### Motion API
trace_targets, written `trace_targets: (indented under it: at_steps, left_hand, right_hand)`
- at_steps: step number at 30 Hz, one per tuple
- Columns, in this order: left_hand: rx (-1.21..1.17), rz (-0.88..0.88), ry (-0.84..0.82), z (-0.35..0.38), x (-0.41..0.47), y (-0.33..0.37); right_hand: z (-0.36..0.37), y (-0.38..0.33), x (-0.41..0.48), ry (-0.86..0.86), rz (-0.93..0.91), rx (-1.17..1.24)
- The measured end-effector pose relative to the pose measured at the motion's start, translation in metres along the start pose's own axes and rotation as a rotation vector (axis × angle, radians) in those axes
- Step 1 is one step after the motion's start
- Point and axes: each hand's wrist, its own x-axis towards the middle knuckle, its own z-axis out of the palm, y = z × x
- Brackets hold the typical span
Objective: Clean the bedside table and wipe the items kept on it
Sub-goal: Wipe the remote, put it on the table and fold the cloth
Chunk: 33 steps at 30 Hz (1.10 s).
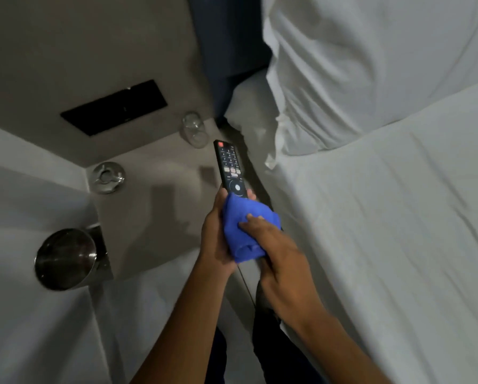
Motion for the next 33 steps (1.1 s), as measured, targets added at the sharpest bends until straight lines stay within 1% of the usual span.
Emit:
trace_targets:
  at_steps: [3, 6, 8, 9, 12, 15, 17, 19, 21, 25, 27, 30, 33]
  left_hand:
    - [-0.062, 0.07, 0.069, -0.026, -0.011, 0.012]
    - [-0.109, 0.125, 0.153, -0.058, -0.019, 0.024]
    - [-0.054, 0.178, 0.154, -0.082, -0.03, 0.033]
    - [0.0, 0.195, 0.157, -0.091, -0.037, 0.036]
    - [0.142, 0.265, 0.213, -0.126, -0.055, 0.05]
    - [0.287, 0.311, 0.22, -0.144, -0.068, 0.059]
    - [0.327, 0.301, 0.159, -0.151, -0.075, 0.065]
    - [0.264, 0.24, 0.077, -0.152, -0.08, 0.07]
    - [0.192, 0.214, 0.049, -0.155, -0.085, 0.075]
    - [0.12, 0.274, 0.048, -0.162, -0.085, 0.091]
    - [0.05, 0.284, 0.073, -0.163, -0.086, 0.101]
    - [-0.037, 0.279, 0.14, -0.166, -0.073, 0.116]
    - [-0.076, 0.341, 0.262, -0.178, -0.047, 0.124]
  right_hand:
    - [0.02, -0.011, -0.009, -0.072, 0.063, 0.023]
    - [0.033, -0.023, -0.011, -0.203, 0.085, -0.013]
    - [0.038, -0.033, -0.007, -0.298, 0.155, 0.037]
    - [0.037, -0.037, -0.005, -0.314, 0.19, 0.064]
    - [0.042, -0.048, 0.011, -0.226, 0.229, 0.086]
    - [0.06, -0.057, 0.045, -0.137, 0.103, -0.041]
    - [0.084, -0.061, 0.07, -0.132, 0.014, -0.125]
    - [0.108, -0.063, 0.089, -0.178, -0.051, -0.204]
    - [0.133, -0.067, 0.099, -0.278, -0.078, -0.295]
    - [0.164, -0.08, 0.089, -0.455, -0.073, -0.357]
    - [0.178, -0.086, 0.07, -0.511, -0.098, -0.38]
    - [0.187, -0.086, 0.042, -0.493, -0.115, -0.324]
    - [0.186, -0.068, 0.023, -0.486, -0.034, -0.272]
